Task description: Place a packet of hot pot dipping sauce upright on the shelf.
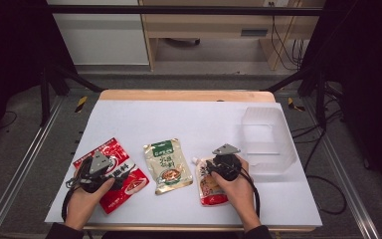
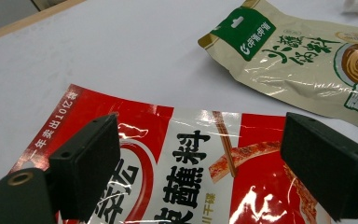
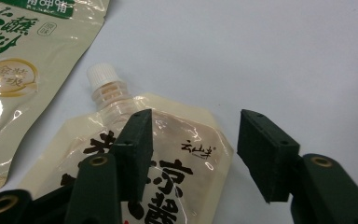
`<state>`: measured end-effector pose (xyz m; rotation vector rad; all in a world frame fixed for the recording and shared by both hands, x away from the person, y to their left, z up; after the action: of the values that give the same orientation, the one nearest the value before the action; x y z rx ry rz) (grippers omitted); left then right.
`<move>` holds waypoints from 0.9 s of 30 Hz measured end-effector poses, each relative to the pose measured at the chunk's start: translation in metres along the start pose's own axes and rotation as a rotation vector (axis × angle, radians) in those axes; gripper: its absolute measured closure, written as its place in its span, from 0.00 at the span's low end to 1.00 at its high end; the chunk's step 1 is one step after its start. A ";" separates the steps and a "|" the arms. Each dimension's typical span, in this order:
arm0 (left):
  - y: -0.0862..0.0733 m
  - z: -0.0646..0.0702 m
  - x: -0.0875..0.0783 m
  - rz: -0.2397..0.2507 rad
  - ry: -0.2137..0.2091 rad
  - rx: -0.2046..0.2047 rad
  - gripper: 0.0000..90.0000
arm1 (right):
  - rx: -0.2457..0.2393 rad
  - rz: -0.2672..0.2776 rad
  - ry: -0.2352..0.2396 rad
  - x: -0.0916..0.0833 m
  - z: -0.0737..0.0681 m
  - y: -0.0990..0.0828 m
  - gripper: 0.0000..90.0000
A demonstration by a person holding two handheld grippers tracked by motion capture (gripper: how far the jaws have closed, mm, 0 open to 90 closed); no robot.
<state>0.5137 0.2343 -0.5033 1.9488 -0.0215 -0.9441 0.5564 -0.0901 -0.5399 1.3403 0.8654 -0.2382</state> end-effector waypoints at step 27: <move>-0.002 0.003 0.004 -0.029 -0.003 0.022 0.14 | -0.054 -0.012 0.074 -0.014 -0.006 -0.007 0.96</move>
<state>0.5135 0.2318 -0.5079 1.9724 -0.0057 -0.9692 0.5402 -0.0905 -0.5358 1.3005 0.9362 -0.1743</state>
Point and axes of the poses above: each handheld gripper's, and its own axes: x roughly forward along the jaws, y roughly out of its top, z roughly to its right, the point moved 10 cm from there along x, roughly forward along the jaws, and after that the axes turned 8 degrees about x, right-handed, at the moved point
